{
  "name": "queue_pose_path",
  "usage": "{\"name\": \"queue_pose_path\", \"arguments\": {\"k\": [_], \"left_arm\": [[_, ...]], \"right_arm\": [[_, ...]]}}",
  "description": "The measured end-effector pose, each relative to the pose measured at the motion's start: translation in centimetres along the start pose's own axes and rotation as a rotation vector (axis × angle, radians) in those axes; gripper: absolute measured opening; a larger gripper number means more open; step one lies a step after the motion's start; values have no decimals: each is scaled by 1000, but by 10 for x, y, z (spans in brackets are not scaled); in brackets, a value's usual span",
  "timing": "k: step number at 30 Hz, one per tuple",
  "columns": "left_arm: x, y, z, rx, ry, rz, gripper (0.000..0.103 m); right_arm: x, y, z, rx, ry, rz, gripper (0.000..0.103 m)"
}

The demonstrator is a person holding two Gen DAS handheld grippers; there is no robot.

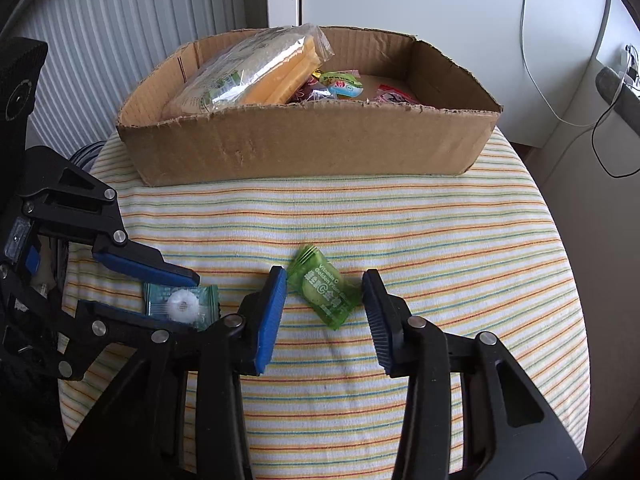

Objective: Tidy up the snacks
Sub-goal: 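Grasp the green square candy with the right tool while the left holds the mint pack, then carry the mint pack and green square candy over the box with both tools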

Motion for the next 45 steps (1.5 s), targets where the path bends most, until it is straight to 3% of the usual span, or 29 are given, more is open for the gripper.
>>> {"name": "queue_pose_path", "arguments": {"k": [8,10,17,20,21,22,23,24,28,37,45], "left_arm": [[-11,-1,-12,11,24,-32,20],[-13,-2,-17,19,30,-33,20],[-24,-2,-35,45,39,-35,20],[-27,0,-39,49,40,-44,20],[-28,1,-40,48,40,-46,20],[-30,3,-42,47,41,-48,20],[-32,5,-43,47,41,-51,20],[-32,4,-44,48,41,-52,20],[-39,7,-53,54,38,-62,20],[-44,5,-65,83,42,-76,20],[-61,0,-77,121,34,-100,20]], "right_arm": [[-5,11,-11,-5,56,42,39],[-6,12,-17,6,59,56,31],[-1,18,-18,-19,86,83,31],[5,19,-16,-41,90,104,41],[9,19,-17,-49,117,113,54],[11,19,-17,-50,122,118,57],[11,20,-17,-48,109,124,55],[9,20,-17,-43,82,135,43],[0,20,-20,-37,111,121,31],[-9,20,-31,-35,143,137,29],[-13,-4,-55,9,163,138,29]]}}
Point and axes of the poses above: each gripper's, at about its wrist camera, not at the fingertips, and z roughly the way its jaws point, x to its right, y to its underside, the point moved 9 cm from there along z, roughly the way its jaws point, and after that the axes turned 12 degrees about -y, right-handed, at the moved point
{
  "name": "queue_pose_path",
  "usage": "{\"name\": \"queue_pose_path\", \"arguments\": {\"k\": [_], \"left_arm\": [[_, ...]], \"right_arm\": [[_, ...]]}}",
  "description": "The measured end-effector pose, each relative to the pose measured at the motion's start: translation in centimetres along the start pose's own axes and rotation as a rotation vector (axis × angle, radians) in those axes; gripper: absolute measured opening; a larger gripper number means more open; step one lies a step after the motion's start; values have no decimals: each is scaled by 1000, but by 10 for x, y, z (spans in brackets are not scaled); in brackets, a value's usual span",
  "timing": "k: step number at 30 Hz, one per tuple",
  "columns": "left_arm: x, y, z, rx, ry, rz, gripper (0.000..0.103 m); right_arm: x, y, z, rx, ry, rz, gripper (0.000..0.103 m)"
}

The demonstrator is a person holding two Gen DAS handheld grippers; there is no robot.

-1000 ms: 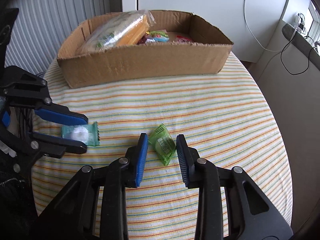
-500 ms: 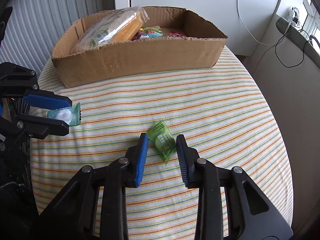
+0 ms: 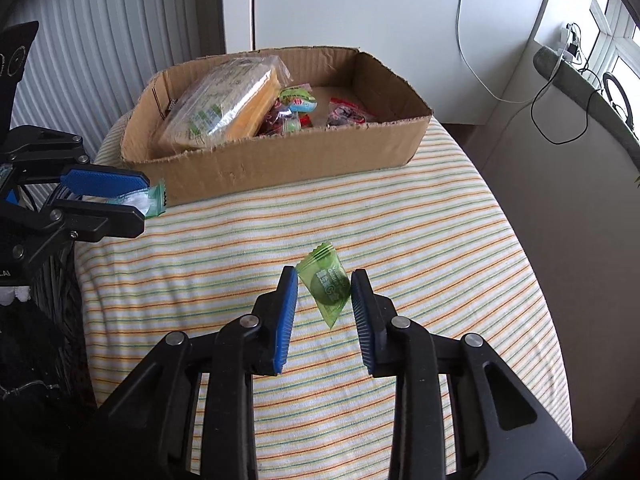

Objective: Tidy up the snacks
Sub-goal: 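Carry the mint pack and green square candy over the box with both tools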

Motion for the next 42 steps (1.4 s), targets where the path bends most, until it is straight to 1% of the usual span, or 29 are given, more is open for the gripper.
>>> {"name": "queue_pose_path", "arguments": {"k": [5,12,19,23,27,30,38,41,42], "left_arm": [[-19,-9,-5,31,-15,-9,20],[-52,-24,-12,73,-43,-22,20],[-99,-39,-8,99,-85,-74,20],[-121,-45,-7,110,-115,-86,20],[-140,-51,-3,116,-140,-98,20],[-147,-58,6,113,-155,-98,20],[-151,-62,17,107,-169,-94,21],[-154,-64,17,111,-178,-101,22],[-154,-64,17,111,-181,-100,22]], "right_arm": [[-4,-23,-9,31,9,-2,29],[-4,-70,-14,88,21,4,29],[-1,-116,1,126,24,12,29],[6,-135,14,137,24,35,29],[15,-148,27,143,24,72,29],[18,-153,37,132,33,78,29],[21,-157,50,117,31,98,30],[22,-158,47,129,52,96,39],[22,-158,45,134,54,96,47]]}}
Point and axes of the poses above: each gripper's, at about its wrist camera, not at the fingertips, and z roughly the way its jaws point, x to its right, y to its underside, the point moved 9 cm from there along z, roughly the way its jaws point, and after that the axes turned 12 degrees about -y, right-handed, at the moved point
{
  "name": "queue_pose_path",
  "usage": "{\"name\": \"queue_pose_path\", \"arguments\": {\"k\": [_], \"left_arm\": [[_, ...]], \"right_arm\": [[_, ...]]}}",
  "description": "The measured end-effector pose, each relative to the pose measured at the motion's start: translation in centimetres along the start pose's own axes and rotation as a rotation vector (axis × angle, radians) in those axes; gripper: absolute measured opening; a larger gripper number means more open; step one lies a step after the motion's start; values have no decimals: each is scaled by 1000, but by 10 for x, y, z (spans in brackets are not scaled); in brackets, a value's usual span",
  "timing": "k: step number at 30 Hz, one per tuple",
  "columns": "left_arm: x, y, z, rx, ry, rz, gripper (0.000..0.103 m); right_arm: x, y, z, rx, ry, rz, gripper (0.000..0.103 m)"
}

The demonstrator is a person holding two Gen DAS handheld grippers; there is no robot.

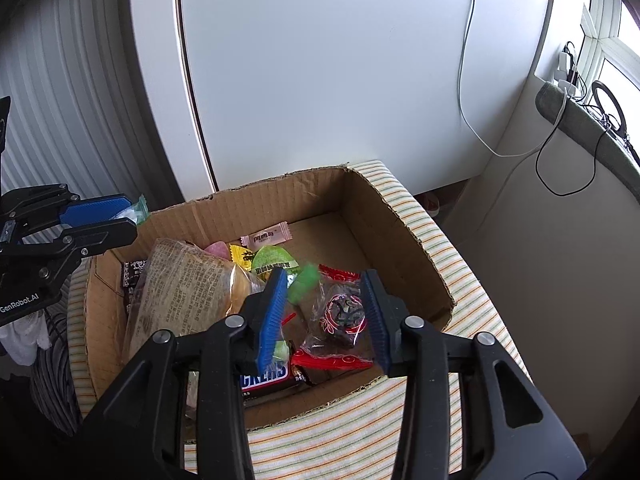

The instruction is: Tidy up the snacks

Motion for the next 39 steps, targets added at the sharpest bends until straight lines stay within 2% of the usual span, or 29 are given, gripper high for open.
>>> {"name": "queue_pose_path", "arguments": {"k": [2,4,6,10,15,20,24,27,29,31,33,36,39], "left_arm": [[0,0,0,0,-4,-2,25],[-1,1,0,-1,-8,1,37],[-1,1,0,0,-11,-1,38],[-2,0,-3,1,-14,-6,41],[-2,-2,-10,11,-9,-9,42],[0,-3,-23,27,-1,-8,47],[3,-5,-36,45,2,-2,47],[4,-5,-44,52,8,-6,48],[5,-5,-51,59,10,-11,56],[6,-4,-58,71,6,-12,66],[8,-2,-65,81,0,-11,67],[9,0,-75,95,-17,-11,75],[7,4,-85,114,-35,-17,80]], "right_arm": [[-1,-1,-2,8,-7,3,54],[-2,-2,-3,10,-5,2,55],[-3,-1,-4,9,1,0,56],[-7,-1,-10,24,2,0,66],[-13,-2,-23,46,13,3,67],[-23,-1,-42,80,15,16,68],[-36,0,-62,122,28,13,79],[-46,5,-78,152,47,23,80],[-52,9,-87,170,65,37,81],[-58,12,-97,194,101,40,91],[-65,17,-107,221,124,50,95],[-72,28,-118,240,145,78,96],[-77,40,-126,244,210,89,98]]}}
Point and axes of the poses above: each gripper's, at about its wrist camera, not at the fingertips, and z roughly the way its jaws point, x to its right, y to its underside, the point moved 9 cm from there along z, roughly the way its jaws point, and after that the axes turned 12 degrees about -y, right-handed, at the moved point
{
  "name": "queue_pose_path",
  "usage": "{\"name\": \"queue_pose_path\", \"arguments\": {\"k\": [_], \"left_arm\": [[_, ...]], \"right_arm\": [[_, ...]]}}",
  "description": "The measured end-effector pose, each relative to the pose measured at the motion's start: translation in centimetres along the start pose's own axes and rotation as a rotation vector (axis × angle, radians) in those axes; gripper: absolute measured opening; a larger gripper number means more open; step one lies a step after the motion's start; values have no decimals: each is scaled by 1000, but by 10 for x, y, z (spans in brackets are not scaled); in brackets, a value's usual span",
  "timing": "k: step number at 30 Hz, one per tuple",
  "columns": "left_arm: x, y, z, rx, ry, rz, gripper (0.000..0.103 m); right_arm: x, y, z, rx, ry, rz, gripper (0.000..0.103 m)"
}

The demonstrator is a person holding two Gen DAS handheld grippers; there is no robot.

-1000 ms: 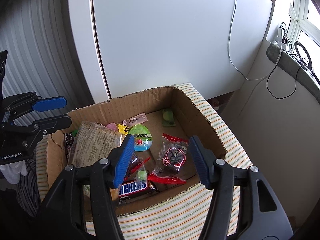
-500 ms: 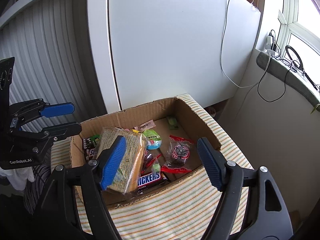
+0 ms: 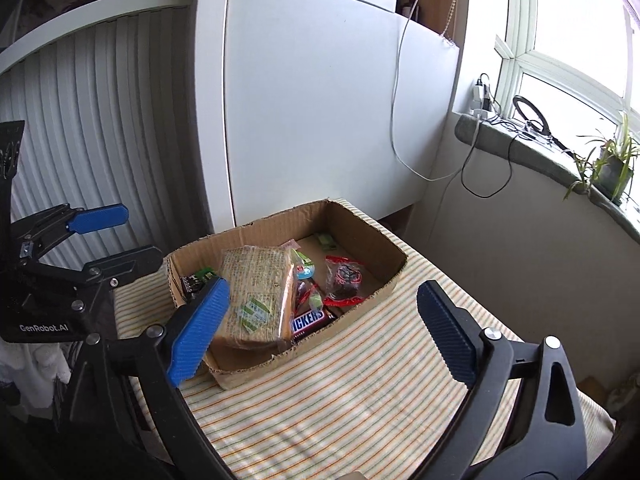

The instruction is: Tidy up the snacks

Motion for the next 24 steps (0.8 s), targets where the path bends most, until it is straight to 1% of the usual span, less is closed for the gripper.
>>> {"name": "queue_pose_path", "arguments": {"k": [4,13,18,24], "left_arm": [[-1,5,-9,1,-13,-3,80],[-3,15,-21,-3,-47,-4,81],[-3,19,-26,-8,-49,-11,81],[-1,24,-31,-10,-50,-10,81]], "right_arm": [[-6,11,-10,1,25,0,99],[-5,24,-29,36,38,70,99],[-6,29,-36,48,27,100,100],[-9,33,-41,50,25,105,100]]}}
Point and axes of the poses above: each gripper's, at about its wrist camera, not at the fingertips, and z roughly the way its jaws point, x to its right, y to its underside, the point moved 9 cm from there along z, roughly the way its jaws point, and after that the axes turned 12 degrees about -y, right-handed, at the moved point
